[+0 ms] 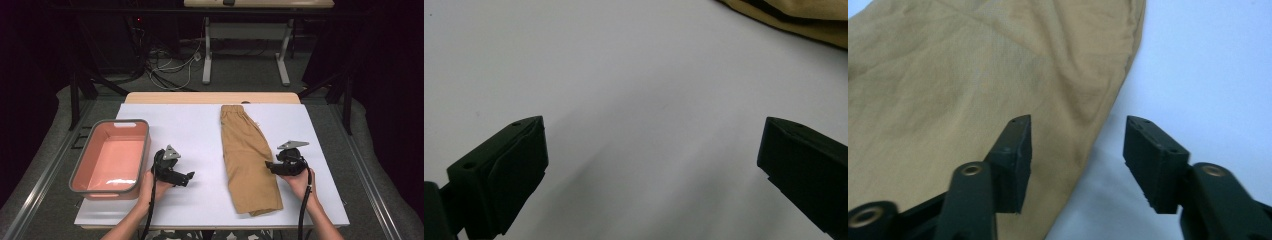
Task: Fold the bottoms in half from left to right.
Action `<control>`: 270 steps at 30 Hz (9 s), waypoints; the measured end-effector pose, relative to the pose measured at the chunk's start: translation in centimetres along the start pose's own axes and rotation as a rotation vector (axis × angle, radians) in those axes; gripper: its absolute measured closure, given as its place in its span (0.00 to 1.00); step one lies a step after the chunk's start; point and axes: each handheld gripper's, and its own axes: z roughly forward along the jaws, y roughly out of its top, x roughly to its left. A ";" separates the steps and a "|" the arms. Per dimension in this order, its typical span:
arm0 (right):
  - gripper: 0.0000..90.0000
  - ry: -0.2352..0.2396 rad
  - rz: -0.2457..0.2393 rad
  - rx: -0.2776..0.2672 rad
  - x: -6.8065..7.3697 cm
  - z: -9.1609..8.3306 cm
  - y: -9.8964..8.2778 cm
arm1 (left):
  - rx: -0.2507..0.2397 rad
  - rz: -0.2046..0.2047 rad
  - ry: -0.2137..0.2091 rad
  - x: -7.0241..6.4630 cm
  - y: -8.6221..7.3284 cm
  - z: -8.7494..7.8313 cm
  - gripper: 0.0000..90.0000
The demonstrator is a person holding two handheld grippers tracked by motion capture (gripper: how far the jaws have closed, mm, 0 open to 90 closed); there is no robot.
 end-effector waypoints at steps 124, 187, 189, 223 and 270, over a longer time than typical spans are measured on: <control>0.98 -0.006 0.093 -0.035 -1.4 4.3 2.4 | -0.040 -0.031 -0.125 -5.4 9.7 11.1 0.90; 0.98 0.069 -0.012 -0.023 4.4 6.4 4.6 | -0.065 -0.060 -0.072 -1.8 6.1 6.8 0.90; 0.98 0.069 -0.018 -0.022 4.6 6.5 4.7 | -0.069 -0.068 -0.072 -1.7 5.9 6.6 0.90; 0.98 0.123 -0.050 -0.015 7.2 7.4 5.4 | -0.079 -0.085 -0.048 -0.2 3.7 4.4 0.90; 0.39 0.163 -0.024 -0.060 6.4 6.4 5.4 | -0.075 -0.128 -0.045 1.1 3.4 3.2 0.21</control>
